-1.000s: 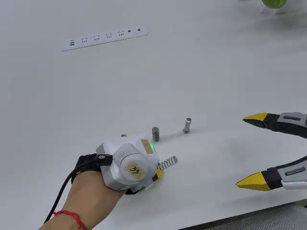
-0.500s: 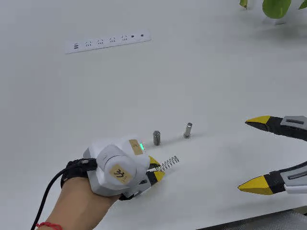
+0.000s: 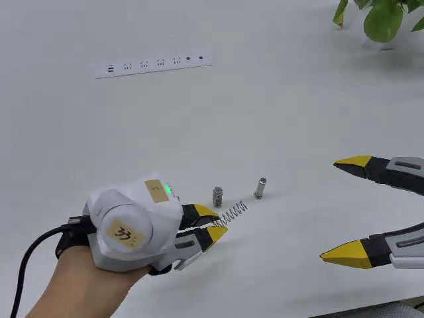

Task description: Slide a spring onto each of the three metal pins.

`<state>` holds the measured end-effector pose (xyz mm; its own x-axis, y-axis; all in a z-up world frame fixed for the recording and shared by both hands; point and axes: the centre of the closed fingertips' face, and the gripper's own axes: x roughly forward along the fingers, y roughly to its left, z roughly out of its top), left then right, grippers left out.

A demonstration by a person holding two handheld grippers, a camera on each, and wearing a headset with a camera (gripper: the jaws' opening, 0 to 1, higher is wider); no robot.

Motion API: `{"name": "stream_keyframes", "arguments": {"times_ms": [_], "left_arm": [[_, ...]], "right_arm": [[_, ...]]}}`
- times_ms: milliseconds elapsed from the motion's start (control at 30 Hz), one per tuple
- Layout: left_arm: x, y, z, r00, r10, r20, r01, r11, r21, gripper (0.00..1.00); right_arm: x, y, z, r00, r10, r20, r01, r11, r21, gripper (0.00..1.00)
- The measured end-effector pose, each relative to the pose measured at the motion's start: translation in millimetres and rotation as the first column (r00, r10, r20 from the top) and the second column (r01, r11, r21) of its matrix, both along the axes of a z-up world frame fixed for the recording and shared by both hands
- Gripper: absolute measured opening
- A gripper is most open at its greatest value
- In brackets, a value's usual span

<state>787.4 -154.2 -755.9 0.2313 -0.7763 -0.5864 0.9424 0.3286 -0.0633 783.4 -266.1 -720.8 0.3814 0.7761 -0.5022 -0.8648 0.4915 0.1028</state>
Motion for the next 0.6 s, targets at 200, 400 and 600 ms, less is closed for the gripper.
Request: {"name": "stream_keyframes", "arguments": {"times_ms": [200, 400, 600], "left_arm": [[3.1, -5.8, 26.1, 0.999, 0.037, 0.002, -0.036, 0.994, -0.108, 0.10], [9.6, -10.1, 53.0, 0.996, 0.084, 0.007, -0.081, 0.975, -0.209, 0.10], [15.0, -11.0, 69.8, 0.995, 0.102, 0.018, -0.093, 0.957, -0.275, 0.10]], "right_arm": [[9.1, 23.7, 29.1, 0.999, -0.033, -0.003, 0.034, 0.992, 0.125, 0.78], [23.8, 49.1, 61.6, 0.994, -0.101, -0.048, 0.111, 0.946, 0.306, 0.70], [34.2, 65.4, 75.5, 0.987, -0.134, -0.086, 0.157, 0.905, 0.396, 0.53]]}}
